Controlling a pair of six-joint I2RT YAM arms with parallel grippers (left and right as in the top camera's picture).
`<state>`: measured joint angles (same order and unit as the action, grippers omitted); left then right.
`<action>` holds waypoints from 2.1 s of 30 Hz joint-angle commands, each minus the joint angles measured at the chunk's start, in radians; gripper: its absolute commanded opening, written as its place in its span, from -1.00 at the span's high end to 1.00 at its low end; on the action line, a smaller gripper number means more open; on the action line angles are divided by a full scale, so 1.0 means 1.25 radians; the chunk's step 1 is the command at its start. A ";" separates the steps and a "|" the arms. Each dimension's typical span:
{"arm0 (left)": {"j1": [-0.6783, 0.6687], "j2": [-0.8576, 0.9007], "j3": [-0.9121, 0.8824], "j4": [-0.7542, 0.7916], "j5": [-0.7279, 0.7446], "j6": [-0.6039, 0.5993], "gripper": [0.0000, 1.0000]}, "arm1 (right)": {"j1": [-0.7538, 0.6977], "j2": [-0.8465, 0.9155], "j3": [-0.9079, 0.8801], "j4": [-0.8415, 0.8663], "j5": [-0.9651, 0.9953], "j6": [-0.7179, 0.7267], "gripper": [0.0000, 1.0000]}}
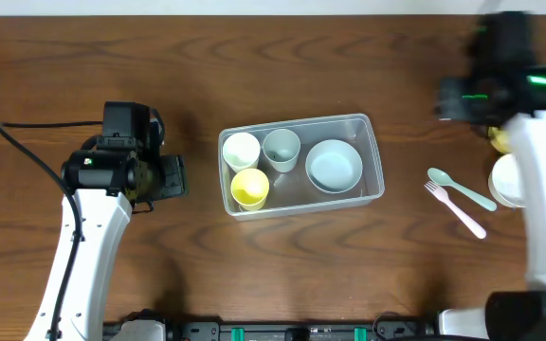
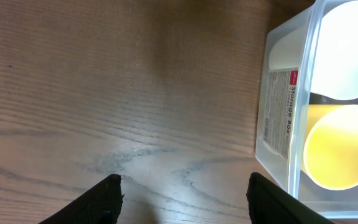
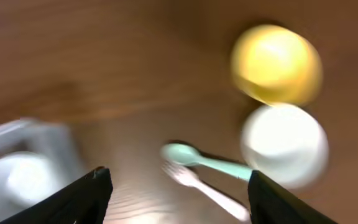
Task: Pack container
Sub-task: 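Move the right gripper to the white bowl and grasp it, then stack the white bowl onto the grey bowl in the box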
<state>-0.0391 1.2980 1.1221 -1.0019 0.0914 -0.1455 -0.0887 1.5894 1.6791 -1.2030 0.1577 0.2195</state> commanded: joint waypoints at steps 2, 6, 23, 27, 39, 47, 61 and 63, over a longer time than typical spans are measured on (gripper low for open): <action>0.004 -0.004 -0.003 -0.003 0.002 0.002 -0.30 | -0.118 0.028 -0.039 -0.015 0.011 0.079 -0.47; 0.004 -0.004 -0.003 -0.004 0.002 0.002 -0.30 | -0.213 0.054 -0.121 0.038 -0.005 0.078 -0.50; 0.004 -0.004 -0.003 -0.005 0.002 0.002 -0.31 | -0.280 0.275 -0.300 0.203 -0.049 0.036 -0.39; 0.004 -0.004 -0.003 -0.005 0.002 0.002 -0.30 | -0.280 0.283 -0.300 0.202 -0.049 0.036 -0.11; 0.004 -0.004 -0.003 -0.005 0.002 0.002 -0.30 | -0.280 0.280 -0.294 0.191 -0.049 0.036 0.97; 0.004 -0.004 -0.003 -0.005 0.002 0.002 -0.30 | -0.276 0.212 -0.232 0.130 -0.060 0.032 0.97; 0.004 -0.004 -0.003 -0.005 0.002 0.002 -0.30 | 0.046 -0.109 -0.081 0.112 -0.315 -0.270 0.97; 0.004 -0.004 -0.003 -0.005 0.002 0.002 -0.30 | 0.131 -0.108 -0.083 0.109 -0.312 -0.305 0.97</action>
<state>-0.0391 1.2980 1.1221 -1.0058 0.0917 -0.1455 -0.0273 1.4319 1.5867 -1.0573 -0.1932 -0.0349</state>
